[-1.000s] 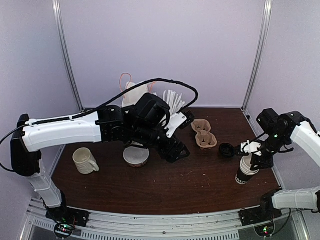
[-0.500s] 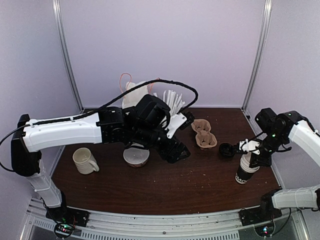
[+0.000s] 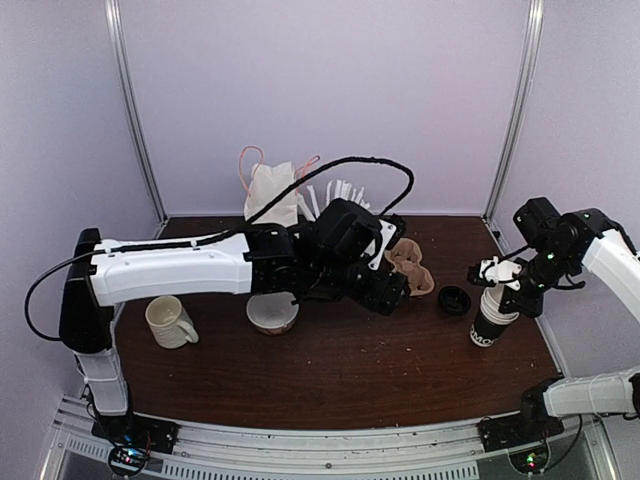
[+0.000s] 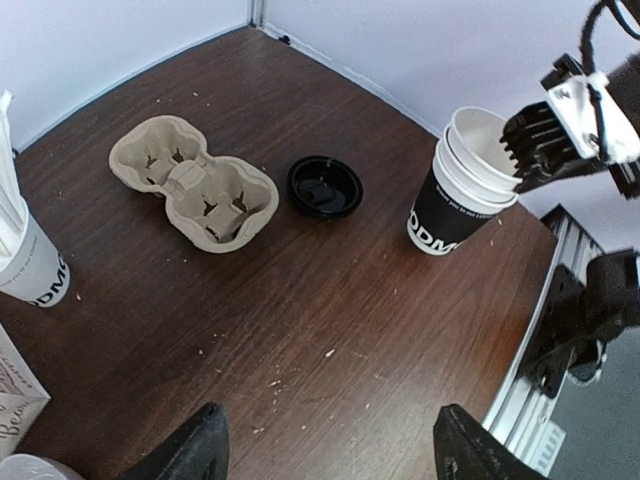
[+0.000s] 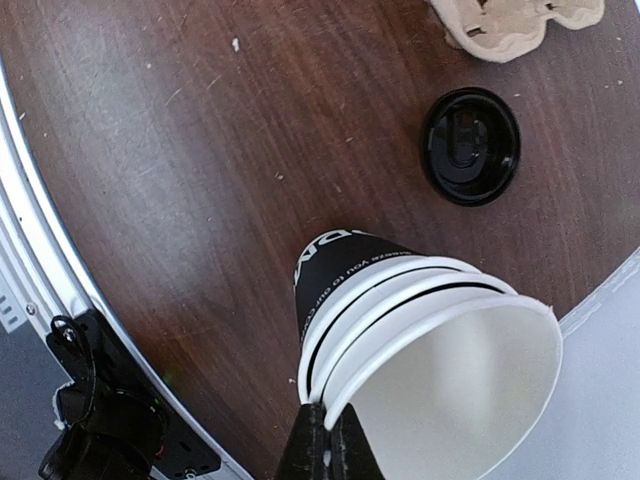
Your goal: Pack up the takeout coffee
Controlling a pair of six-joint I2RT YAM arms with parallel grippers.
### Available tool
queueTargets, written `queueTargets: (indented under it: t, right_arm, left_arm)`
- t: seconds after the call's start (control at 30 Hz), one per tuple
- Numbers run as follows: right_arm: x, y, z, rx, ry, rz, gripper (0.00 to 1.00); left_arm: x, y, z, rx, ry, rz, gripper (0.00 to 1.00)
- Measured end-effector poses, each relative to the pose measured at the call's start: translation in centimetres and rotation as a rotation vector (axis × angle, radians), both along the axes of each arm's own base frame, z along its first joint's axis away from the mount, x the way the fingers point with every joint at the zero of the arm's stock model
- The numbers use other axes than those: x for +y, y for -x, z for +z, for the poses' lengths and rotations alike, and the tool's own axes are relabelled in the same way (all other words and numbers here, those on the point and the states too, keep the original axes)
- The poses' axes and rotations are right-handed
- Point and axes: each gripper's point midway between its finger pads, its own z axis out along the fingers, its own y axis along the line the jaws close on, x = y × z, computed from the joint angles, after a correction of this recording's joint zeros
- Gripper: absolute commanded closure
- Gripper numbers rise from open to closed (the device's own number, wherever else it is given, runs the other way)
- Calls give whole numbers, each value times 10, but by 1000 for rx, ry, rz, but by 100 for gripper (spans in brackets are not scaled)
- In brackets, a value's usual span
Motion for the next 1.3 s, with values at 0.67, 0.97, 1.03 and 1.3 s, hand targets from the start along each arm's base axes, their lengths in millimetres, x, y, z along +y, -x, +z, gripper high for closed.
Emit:
queueTargets:
  t: [0.67, 0.97, 1.03, 1.3]
  right_arm:
    - [49, -4, 43, -87, -364, -107, 100]
    - [51, -9, 45, -103, -379, -114, 100]
    - [52, -10, 46, -106, -382, -115, 100]
    - [59, -12, 44, -100, -394, -100, 100]
  left_arm:
    - [-102, -38, 3, 234, 378, 229, 34]
    - [-122, -35, -11, 329, 420, 221, 37]
    - [-125, -34, -21, 341, 406, 218, 37]
    - [-135, -31, -20, 373, 427, 190, 37]
